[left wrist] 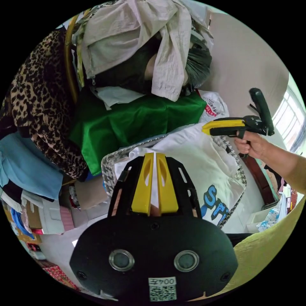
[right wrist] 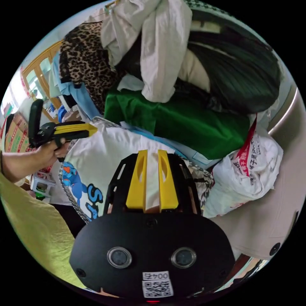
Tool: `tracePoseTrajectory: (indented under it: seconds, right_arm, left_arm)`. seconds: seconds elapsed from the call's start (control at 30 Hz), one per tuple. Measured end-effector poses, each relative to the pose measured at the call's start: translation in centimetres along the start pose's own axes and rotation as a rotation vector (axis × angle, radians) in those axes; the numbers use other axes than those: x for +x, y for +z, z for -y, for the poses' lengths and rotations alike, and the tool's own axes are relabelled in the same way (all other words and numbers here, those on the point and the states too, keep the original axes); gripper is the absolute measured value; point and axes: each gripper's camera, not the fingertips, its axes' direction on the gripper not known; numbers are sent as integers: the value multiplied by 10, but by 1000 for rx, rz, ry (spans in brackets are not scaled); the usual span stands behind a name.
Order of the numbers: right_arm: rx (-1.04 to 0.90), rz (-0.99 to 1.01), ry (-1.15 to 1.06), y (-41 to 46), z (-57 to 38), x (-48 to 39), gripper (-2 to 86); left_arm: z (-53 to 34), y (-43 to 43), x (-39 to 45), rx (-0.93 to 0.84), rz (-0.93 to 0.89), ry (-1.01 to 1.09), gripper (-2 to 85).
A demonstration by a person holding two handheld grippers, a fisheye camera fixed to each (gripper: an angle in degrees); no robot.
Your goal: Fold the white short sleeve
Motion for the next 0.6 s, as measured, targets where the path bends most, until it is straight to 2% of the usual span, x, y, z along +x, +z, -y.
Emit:
tracePoseTrajectory:
  seconds: [0.1,0.33,0.6]
  right_arm:
    - [-42,39,104,26,-18,27,76]
    - [41,224,341,60,-71,74,72]
    - [127,254,355,-20,-109,74,82]
  left_arm:
    - [9,27,-5,-66,40,-42,11]
    - [39,65,-1,-74,19,-37,6]
    - [78,52,-21,-65,-157,-210,4]
